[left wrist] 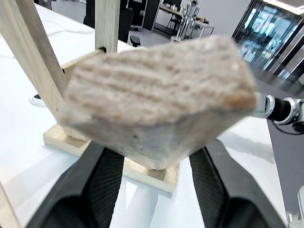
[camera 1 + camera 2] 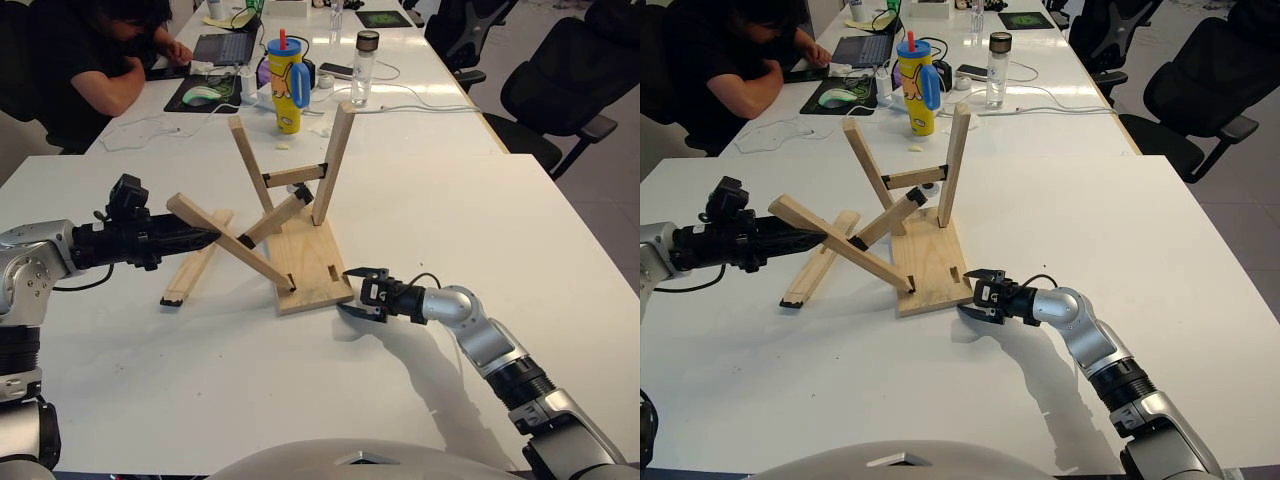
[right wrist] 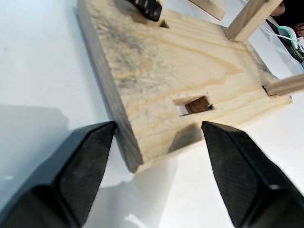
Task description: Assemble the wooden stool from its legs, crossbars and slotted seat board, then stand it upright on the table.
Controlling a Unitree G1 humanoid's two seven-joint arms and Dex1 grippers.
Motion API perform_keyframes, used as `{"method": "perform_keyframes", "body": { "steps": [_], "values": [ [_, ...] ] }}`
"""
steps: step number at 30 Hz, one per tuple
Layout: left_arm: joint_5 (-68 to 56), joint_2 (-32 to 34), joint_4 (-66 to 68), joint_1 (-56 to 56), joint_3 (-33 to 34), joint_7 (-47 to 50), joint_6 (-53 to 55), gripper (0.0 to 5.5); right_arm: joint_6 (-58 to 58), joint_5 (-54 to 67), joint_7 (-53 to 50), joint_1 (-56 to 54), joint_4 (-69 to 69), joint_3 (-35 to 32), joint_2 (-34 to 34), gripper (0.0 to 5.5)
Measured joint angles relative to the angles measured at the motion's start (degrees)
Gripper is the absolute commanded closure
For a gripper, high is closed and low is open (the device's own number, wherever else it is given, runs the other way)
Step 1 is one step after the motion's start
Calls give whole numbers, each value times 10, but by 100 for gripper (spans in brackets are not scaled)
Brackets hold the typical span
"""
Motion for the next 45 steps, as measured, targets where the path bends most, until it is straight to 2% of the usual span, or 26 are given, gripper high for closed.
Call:
{"method": "perform_keyframes", "body": {
  "steps": [14,21,27,28,34,40,42,45],
  "values": [
    [138,23,37,-180,-160,-84,-49,347,51,5,24,-11,-10,6,8,212],
    [174,22,18,-193,-194,-80,-78,347,95,5,26,-12,-24,12,20,212],
    [167,14,-57,-119,-170,-26,-97,347,135,8,21,-9,-34,11,36,212],
    [167,9,-66,-107,-168,-15,-107,311,142,8,20,-8,-35,11,39,212],
    [190,-16,-31,-30,-170,33,-101,221,152,11,16,2,-55,26,57,212],
    [236,64,21,5,-123,40,-144,138,152,11,11,3,-55,27,60,212],
    [259,65,69,24,-117,66,-167,108,152,11,3,10,-58,25,61,212],
    [286,28,134,26,-77,176,-204,58,152,12,-14,22,-65,20,68,212]
  ]
}}
